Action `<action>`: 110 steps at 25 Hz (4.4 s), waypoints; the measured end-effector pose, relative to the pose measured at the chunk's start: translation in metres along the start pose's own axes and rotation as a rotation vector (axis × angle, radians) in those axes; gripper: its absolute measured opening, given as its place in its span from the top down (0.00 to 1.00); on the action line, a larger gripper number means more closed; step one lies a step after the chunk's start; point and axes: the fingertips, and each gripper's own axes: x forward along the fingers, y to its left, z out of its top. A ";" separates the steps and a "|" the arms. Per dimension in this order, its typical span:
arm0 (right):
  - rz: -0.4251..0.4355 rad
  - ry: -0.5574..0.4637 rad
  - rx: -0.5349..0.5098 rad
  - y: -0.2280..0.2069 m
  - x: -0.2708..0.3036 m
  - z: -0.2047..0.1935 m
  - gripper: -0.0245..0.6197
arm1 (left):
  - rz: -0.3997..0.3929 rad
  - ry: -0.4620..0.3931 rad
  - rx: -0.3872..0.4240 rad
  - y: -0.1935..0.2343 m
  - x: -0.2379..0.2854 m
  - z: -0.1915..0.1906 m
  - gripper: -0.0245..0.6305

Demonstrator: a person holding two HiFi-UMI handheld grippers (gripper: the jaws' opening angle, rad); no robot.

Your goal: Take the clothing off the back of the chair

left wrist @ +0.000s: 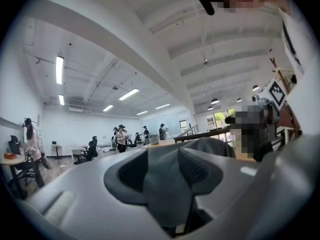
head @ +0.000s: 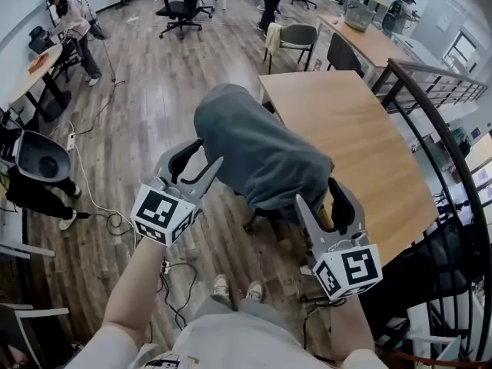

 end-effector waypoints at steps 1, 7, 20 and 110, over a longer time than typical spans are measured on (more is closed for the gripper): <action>-0.006 0.009 0.006 -0.003 0.003 -0.006 0.52 | 0.016 -0.003 0.010 0.006 0.005 -0.005 0.67; -0.048 0.064 0.023 -0.027 0.024 -0.037 0.46 | 0.009 0.027 0.011 0.040 0.043 -0.045 0.62; -0.084 0.136 0.110 -0.071 0.059 -0.109 0.38 | -0.112 0.091 -0.042 0.057 0.123 -0.122 0.44; 0.734 -0.477 0.106 0.345 0.038 0.205 0.86 | 1.042 -0.095 0.300 0.094 -0.509 0.182 0.90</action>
